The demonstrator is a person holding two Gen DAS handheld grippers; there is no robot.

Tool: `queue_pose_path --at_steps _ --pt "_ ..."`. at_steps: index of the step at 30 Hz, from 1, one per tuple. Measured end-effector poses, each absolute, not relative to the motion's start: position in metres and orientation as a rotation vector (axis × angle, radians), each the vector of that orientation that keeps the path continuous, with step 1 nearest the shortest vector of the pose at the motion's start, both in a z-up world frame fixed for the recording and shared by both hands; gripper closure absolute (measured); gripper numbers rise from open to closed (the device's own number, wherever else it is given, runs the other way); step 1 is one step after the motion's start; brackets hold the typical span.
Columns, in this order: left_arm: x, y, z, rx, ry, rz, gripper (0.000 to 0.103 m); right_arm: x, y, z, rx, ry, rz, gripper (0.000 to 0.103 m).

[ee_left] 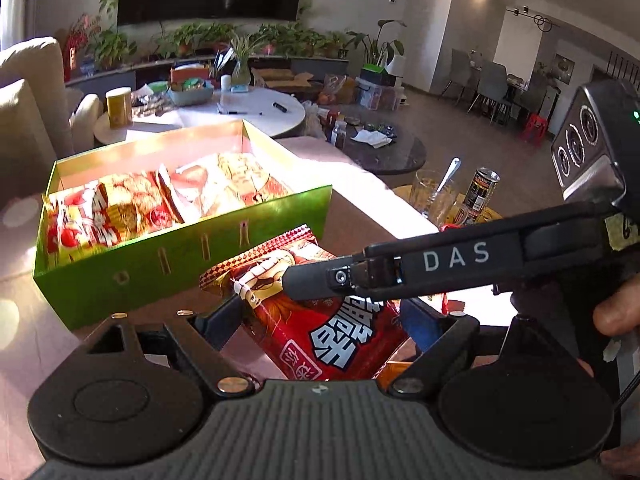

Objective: Organize snacks
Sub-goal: 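Lift the red snack bag, lower it into the box, open the right gripper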

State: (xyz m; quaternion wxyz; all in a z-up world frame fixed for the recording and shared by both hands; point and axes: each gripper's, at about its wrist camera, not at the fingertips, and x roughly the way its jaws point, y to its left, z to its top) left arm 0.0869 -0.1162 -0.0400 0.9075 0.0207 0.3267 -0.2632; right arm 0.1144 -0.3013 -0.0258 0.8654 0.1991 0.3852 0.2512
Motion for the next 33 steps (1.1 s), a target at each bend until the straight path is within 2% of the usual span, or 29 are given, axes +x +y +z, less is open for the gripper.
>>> queue_pose_path --at_steps 9,20,33 --pt "0.104 -0.121 -0.010 0.087 0.570 -0.546 0.019 0.136 -0.304 0.001 0.429 0.715 0.526 0.058" --pt "0.172 -0.129 0.022 0.105 0.506 -0.531 0.019 0.197 -0.308 0.032 0.418 0.638 0.526 0.058" --pt "0.251 -0.130 -0.002 0.135 0.549 -0.516 0.019 0.267 -0.305 0.013 0.419 0.662 0.515 0.058"
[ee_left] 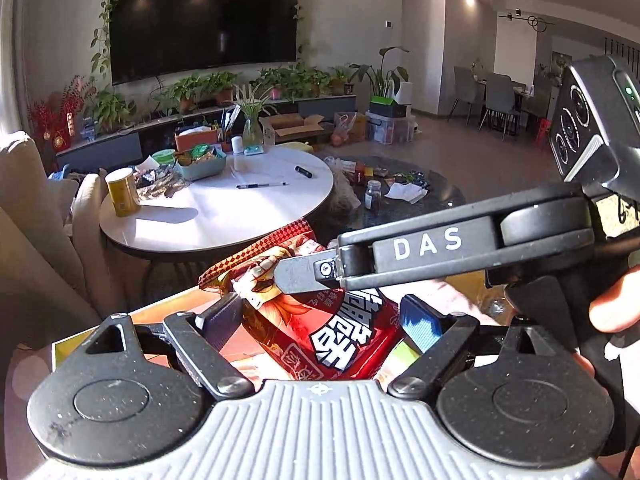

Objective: Organize snacks
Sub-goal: 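Lift the red snack bag, lower it into the box, open the right gripper, then move the right gripper to the green chip bag on the table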

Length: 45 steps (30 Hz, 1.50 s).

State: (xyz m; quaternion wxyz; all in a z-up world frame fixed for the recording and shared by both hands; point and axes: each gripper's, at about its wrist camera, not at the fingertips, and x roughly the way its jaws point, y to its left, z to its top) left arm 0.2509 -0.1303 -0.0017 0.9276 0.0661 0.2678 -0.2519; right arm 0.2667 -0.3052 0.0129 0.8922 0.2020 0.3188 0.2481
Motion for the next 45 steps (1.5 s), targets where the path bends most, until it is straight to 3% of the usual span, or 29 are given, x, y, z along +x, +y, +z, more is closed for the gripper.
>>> queue_pose_path --at_steps 12,19,31,45 --pt "0.298 -0.125 -0.041 0.095 0.592 -0.427 0.019 0.305 -0.299 -0.017 0.361 0.682 0.392 0.058" --pt "0.286 -0.119 -0.031 0.101 0.567 -0.427 0.019 0.288 -0.311 -0.010 0.391 0.665 0.388 0.058" --pt "0.221 -0.087 -0.007 0.064 0.522 -0.409 0.017 0.229 -0.311 0.013 0.329 0.635 0.469 0.058" --pt "0.110 -0.018 -0.004 0.015 0.500 -0.333 0.015 0.130 -0.277 0.004 0.243 0.663 0.633 0.055"
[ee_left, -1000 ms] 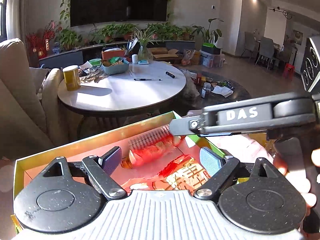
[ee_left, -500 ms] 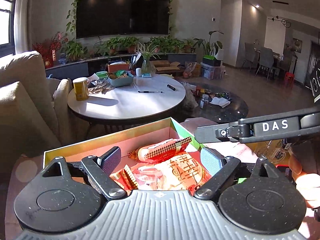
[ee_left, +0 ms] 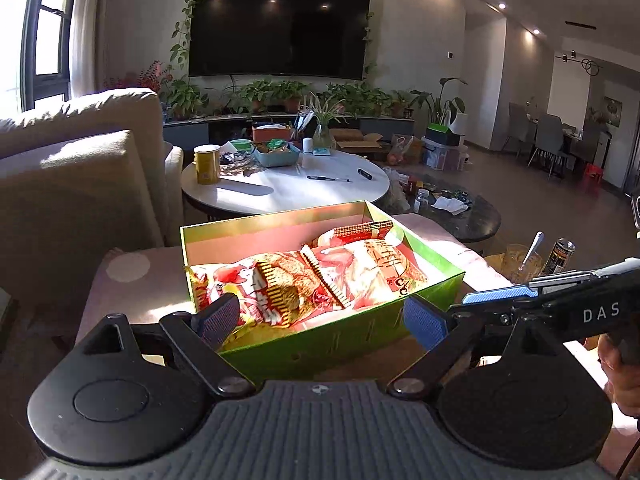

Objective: Organize snacks
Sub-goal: 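Move the right gripper to the green chip bag on the table, then close the right gripper on the green chip bag and lift it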

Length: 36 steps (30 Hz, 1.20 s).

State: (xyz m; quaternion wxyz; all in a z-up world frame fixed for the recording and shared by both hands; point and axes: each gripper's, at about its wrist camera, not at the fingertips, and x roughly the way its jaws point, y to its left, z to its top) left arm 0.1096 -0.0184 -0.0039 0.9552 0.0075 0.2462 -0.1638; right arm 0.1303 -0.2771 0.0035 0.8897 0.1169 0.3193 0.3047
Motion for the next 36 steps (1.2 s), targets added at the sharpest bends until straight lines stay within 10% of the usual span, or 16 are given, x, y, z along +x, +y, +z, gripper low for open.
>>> queue_pose_path --at_steps 36 --pt "-0.033 0.060 -0.069 -0.113 0.592 -0.278 0.014 0.016 -0.186 -0.038 0.066 0.909 0.681 0.045"
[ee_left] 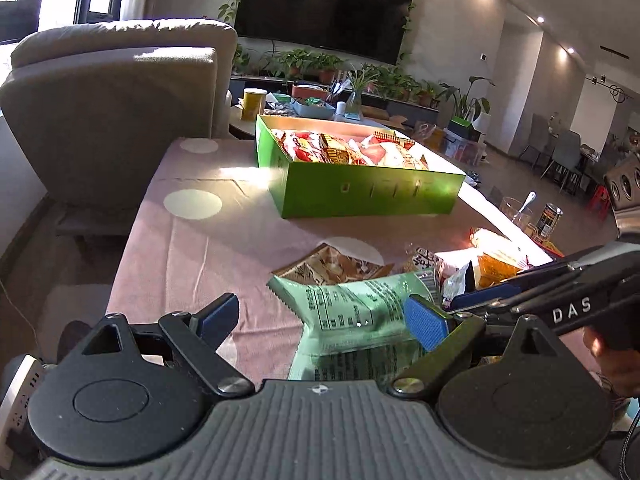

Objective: Organize snacks
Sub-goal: 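Close the right gripper on the green chip bag and lift it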

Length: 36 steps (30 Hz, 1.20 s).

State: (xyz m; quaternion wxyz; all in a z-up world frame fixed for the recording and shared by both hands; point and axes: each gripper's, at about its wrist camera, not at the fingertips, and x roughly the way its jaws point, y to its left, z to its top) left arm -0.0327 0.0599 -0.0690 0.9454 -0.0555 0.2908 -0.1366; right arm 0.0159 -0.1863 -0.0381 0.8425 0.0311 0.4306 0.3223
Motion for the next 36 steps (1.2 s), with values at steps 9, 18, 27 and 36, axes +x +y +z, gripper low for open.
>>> queue_pose_path --at_steps 9,18,27,36 --pt "-0.031 0.062 -0.091 -0.155 0.655 -0.313 0.021 0.018 -0.181 -0.045 0.090 0.934 0.667 0.045" --pt "-0.025 0.062 -0.098 -0.198 0.673 -0.367 0.040 0.021 -0.175 -0.048 0.095 0.946 0.658 0.045" --pt "-0.023 0.062 -0.101 -0.208 0.687 -0.352 0.040 0.031 -0.182 -0.058 0.187 0.988 0.663 0.045" --pt "-0.023 0.065 -0.096 -0.238 0.695 -0.354 0.042 0.029 -0.181 -0.057 0.184 0.993 0.643 0.045"
